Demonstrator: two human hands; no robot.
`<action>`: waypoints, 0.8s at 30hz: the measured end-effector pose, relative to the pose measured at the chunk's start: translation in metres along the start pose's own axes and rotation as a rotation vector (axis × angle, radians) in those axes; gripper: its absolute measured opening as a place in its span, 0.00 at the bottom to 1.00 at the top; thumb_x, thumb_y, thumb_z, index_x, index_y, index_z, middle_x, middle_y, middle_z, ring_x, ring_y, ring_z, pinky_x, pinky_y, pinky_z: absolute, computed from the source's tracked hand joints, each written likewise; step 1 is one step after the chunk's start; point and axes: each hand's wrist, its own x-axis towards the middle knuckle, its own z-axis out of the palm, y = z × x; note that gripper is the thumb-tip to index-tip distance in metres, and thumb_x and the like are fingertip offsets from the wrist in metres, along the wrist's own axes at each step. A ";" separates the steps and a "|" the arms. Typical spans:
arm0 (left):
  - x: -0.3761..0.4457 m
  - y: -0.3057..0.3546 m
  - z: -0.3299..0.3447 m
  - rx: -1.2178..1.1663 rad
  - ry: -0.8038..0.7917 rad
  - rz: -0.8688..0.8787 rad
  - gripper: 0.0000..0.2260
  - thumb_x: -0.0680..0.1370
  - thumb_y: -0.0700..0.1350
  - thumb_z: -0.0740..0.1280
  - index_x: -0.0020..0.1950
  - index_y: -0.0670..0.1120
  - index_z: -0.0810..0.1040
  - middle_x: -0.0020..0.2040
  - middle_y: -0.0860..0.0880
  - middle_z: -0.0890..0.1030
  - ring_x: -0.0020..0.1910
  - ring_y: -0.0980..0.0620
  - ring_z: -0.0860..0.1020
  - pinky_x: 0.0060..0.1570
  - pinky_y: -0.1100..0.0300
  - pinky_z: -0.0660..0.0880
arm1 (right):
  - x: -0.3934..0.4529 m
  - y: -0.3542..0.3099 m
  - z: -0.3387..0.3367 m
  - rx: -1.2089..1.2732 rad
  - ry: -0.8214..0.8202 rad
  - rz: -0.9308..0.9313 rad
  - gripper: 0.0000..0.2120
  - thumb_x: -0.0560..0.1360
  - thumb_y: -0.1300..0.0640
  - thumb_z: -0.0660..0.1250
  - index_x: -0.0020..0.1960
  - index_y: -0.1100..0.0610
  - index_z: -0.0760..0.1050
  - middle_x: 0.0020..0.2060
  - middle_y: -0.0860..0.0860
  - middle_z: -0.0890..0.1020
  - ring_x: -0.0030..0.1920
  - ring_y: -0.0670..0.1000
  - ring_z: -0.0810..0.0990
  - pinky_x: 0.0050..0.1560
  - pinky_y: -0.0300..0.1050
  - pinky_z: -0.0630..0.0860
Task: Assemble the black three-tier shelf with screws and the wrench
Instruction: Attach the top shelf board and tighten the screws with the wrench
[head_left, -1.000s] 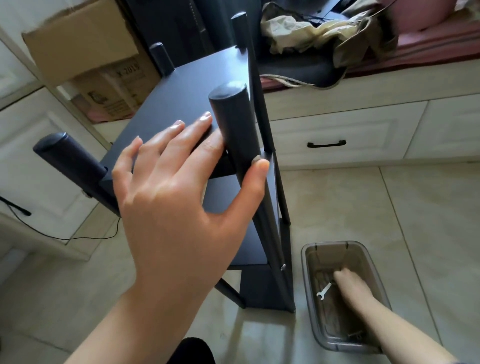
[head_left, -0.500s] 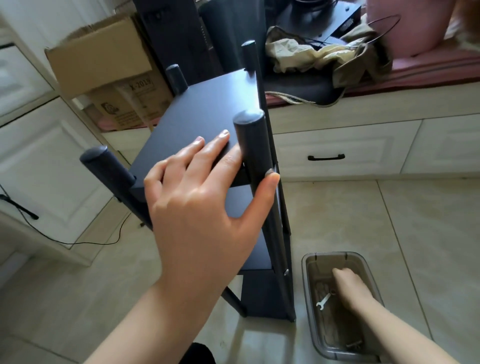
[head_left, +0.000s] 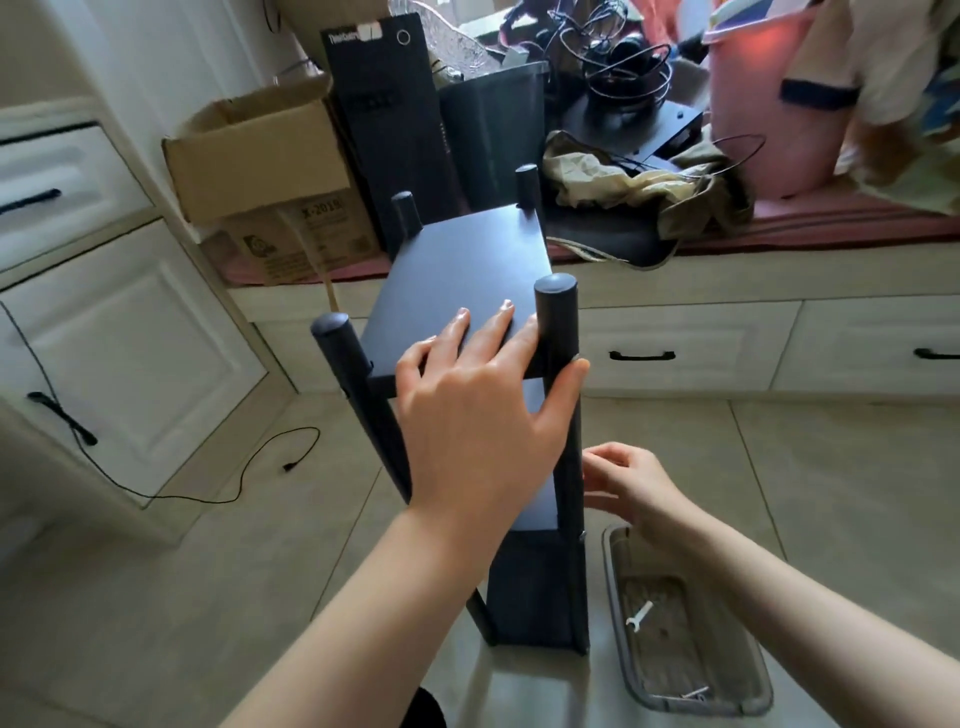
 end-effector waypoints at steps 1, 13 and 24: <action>0.001 -0.003 -0.002 -0.002 -0.008 -0.015 0.24 0.78 0.64 0.59 0.65 0.53 0.82 0.66 0.51 0.80 0.70 0.44 0.75 0.67 0.46 0.67 | -0.005 -0.007 0.011 0.000 0.008 -0.039 0.09 0.80 0.59 0.67 0.54 0.66 0.77 0.38 0.55 0.85 0.42 0.54 0.84 0.46 0.49 0.82; 0.010 -0.094 -0.044 -0.158 -0.032 -0.230 0.33 0.77 0.62 0.67 0.79 0.53 0.63 0.66 0.52 0.80 0.67 0.48 0.77 0.66 0.53 0.67 | -0.038 -0.051 0.131 -0.105 -0.159 -0.134 0.07 0.82 0.56 0.59 0.52 0.60 0.70 0.33 0.52 0.82 0.34 0.48 0.79 0.40 0.44 0.73; -0.014 -0.202 -0.066 -0.325 0.063 -0.458 0.19 0.77 0.60 0.69 0.62 0.58 0.66 0.62 0.55 0.82 0.62 0.50 0.80 0.54 0.58 0.64 | -0.019 -0.057 0.214 -0.388 -0.321 -0.153 0.10 0.84 0.55 0.55 0.57 0.63 0.68 0.32 0.52 0.82 0.32 0.47 0.78 0.33 0.38 0.72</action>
